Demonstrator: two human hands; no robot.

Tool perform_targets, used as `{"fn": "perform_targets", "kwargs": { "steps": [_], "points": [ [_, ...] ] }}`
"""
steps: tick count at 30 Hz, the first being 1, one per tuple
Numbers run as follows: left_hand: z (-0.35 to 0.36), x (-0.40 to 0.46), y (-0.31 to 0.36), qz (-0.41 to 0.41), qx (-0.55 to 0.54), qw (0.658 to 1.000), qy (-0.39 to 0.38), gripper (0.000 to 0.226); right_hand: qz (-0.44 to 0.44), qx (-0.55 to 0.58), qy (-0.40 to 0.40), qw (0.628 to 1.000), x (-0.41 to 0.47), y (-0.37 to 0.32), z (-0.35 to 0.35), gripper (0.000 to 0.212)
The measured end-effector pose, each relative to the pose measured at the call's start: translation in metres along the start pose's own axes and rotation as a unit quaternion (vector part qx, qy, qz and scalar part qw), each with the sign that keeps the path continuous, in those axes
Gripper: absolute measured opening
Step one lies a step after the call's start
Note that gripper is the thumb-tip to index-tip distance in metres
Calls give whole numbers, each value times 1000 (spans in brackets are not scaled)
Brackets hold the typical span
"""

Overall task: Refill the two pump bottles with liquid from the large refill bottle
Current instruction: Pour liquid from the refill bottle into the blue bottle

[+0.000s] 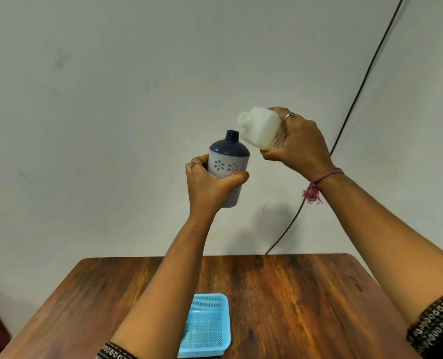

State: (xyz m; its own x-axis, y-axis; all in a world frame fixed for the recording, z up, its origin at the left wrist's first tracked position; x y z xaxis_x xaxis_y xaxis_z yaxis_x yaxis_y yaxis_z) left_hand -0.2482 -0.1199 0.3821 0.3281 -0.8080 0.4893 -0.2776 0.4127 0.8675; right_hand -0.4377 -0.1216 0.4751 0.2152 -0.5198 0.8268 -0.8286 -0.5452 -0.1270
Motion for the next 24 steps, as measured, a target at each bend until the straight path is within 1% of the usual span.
{"fn": "perform_targets", "kwargs": {
  "steps": [13,24],
  "points": [
    [-1,-2,-3,-10,-15,1000,2,73,-50,-53,-15,997,5,-11,-1,77],
    [-1,-2,-2,-10,-24,1000,-2,77,-87,-82,0,993,8,-13,-5,77]
  ]
}}
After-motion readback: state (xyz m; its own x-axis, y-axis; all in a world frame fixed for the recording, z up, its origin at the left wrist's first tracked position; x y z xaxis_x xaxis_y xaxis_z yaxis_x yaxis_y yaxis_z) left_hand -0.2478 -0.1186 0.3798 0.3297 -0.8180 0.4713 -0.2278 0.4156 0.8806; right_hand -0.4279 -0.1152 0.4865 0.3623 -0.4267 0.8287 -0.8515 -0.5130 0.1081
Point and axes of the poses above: each hand's wrist, its own x-axis towards the middle knuckle, its own z-axis out of the palm, y = z × x, the point moved 6 cm from there along x, towards the middle knuckle, and after that the axes turned 3 degrees about -z, right-handed, at the moved point
